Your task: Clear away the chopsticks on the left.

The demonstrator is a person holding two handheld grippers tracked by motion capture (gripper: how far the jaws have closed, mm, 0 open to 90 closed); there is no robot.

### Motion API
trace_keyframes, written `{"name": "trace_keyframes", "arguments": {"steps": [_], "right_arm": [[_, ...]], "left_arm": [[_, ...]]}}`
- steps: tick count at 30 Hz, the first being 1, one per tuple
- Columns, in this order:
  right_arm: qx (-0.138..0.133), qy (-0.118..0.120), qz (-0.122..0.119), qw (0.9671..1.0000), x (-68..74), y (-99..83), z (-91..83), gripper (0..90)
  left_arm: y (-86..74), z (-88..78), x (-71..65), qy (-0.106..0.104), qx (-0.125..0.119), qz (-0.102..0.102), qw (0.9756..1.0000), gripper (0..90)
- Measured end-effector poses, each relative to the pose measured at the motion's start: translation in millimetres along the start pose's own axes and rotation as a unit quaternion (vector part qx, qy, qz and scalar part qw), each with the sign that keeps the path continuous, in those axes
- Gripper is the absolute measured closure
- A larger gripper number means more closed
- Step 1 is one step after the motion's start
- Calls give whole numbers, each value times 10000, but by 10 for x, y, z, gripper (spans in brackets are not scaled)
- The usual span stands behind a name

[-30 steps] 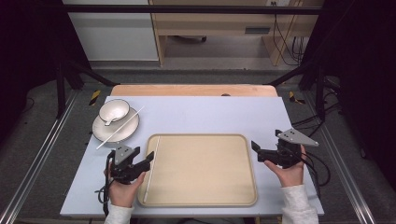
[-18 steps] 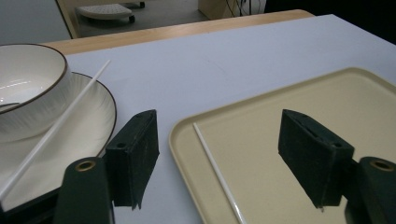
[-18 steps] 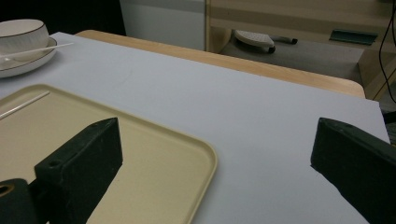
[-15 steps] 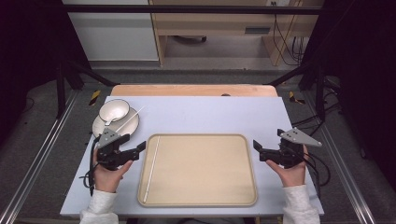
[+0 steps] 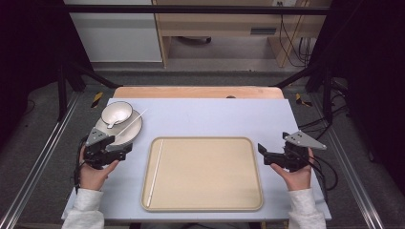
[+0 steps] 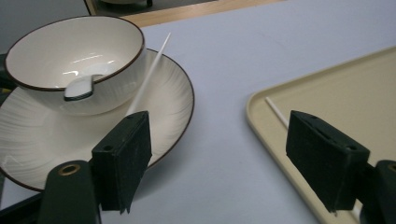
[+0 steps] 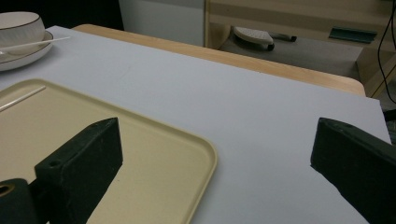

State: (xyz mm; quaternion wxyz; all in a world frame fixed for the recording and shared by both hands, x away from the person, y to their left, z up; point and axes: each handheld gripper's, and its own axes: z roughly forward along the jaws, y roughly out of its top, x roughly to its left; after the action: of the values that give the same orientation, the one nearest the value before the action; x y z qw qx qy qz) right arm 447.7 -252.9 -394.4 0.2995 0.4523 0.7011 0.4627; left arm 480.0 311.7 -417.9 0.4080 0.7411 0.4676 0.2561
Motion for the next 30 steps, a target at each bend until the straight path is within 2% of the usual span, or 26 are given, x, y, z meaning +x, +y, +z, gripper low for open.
{"name": "trace_keyframes", "arguments": {"steps": [4, 9, 10, 15, 16, 21, 24, 25, 26, 30], "right_arm": [[31, -2, -16, 10000, 7, -4, 14, 25], [83, -2, -42, 10000, 18, -12, 36, 25], [79, -6, -52, 10000, 17, -13, 39, 25], [84, 4, -55, 9999, 13, -14, 38, 25], [83, 4, -41, 10000, 16, -16, 43, 26], [114, -3, -67, 9999, 20, -20, 54, 26], [132, -1, -71, 9999, 24, -25, 64, 26], [132, -1, -71, 9999, 24, -25, 64, 26], [142, -1, -76, 9999, 26, -26, 68, 25], [159, 4, -76, 9998, 28, -30, 72, 26]], "left_arm": [[9, 60, 96, 71, 68, -1, 10000, 231], [28, 162, 215, 201, 287, 105, 9993, 273], [29, 209, 274, 238, 356, 114, 9990, 291], [18, 298, 383, 305, 590, 88, 9978, 358], [3, 342, 433, 344, 686, 119, 9970, 398], [-15, 422, 504, 375, 813, 145, 9959, 444], [-21, 467, 533, 425, 835, 162, 9955, 518], [-26, 486, 545, 446, 849, 157, 9953, 518], [-43, 523, 572, 429, 895, 103, 9950, 556], [-69, 572, 587, 424, 976, 151, 9942, 630]]}}
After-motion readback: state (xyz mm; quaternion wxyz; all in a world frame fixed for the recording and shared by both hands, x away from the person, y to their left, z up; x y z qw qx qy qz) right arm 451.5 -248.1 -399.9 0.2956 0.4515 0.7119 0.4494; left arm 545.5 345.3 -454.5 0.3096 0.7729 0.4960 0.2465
